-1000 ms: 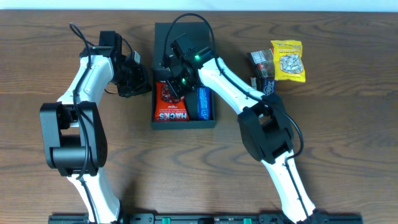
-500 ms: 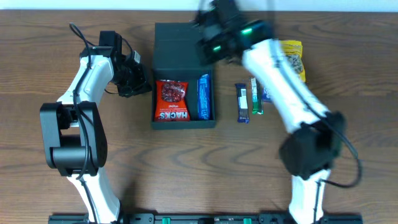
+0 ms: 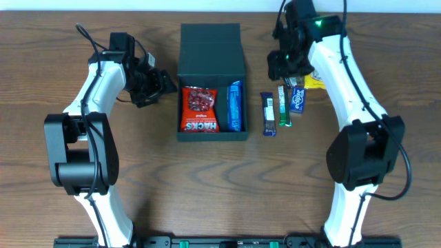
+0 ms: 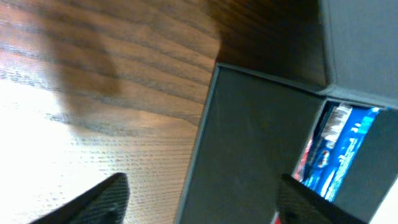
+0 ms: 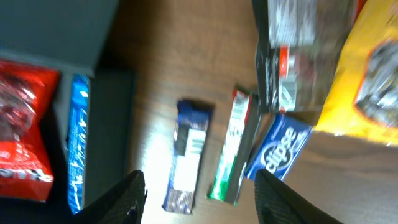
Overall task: Pack container
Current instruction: 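Withdraw the right gripper from the box toward the small bars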
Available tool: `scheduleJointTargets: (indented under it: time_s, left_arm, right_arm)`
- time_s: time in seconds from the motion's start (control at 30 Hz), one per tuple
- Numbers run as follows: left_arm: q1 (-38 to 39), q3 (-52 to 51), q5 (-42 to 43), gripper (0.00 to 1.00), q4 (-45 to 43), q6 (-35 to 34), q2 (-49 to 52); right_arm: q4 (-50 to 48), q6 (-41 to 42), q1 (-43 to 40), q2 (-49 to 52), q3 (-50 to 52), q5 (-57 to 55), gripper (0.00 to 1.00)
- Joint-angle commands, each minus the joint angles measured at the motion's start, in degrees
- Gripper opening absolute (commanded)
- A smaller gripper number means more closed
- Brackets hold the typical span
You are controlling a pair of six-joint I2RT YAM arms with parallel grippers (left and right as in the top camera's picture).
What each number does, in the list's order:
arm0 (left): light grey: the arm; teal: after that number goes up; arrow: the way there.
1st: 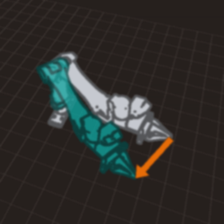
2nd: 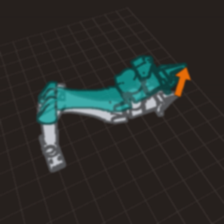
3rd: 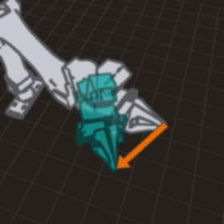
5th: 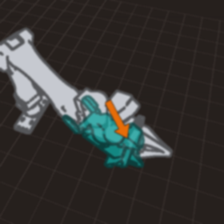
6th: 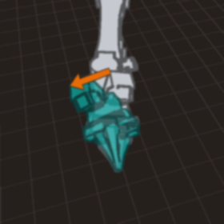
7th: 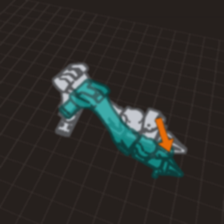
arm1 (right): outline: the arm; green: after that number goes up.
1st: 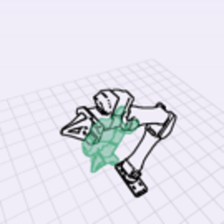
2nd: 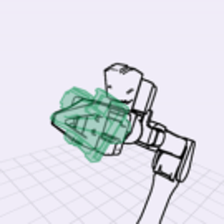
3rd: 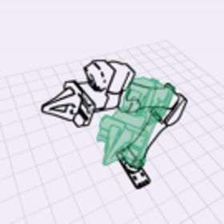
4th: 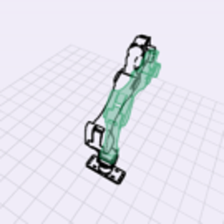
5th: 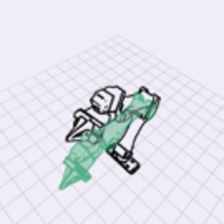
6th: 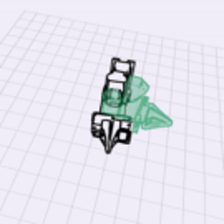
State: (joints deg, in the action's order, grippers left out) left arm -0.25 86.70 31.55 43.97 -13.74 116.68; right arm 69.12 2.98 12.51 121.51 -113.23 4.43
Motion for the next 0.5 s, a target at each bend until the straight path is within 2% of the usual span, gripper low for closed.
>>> scheduleJointTargets:
  time_s: [0.0,0.03,0.23,0.47]
  left_arm:
    - [0.1,-0.2,0.5,0.90,-0.3,-0.1,0.2]
    - [0.1,-0.2,-0.6,0.94,-0.3,-0.7,0.2]
    - [-0.9,-0.2,-1.5,0.94,0.3,-1.6,0.2]
    - [-5.3,0.7,-1.6,0.94,2.4,-1.7,0.0]
  right_arm:
    - [-0.8,-0.7,0.3,1.1,4.9,-1.2,0.55]
    - [-1.6,-0.7,0.3,1.1,6.8,-1.2,0.54]
    - [-4.1,0.2,0.3,1.1,12.7,-0.5,0.48]
    - [-5.6,2.3,0.0,1.1,15.0,-2.8,0.49]
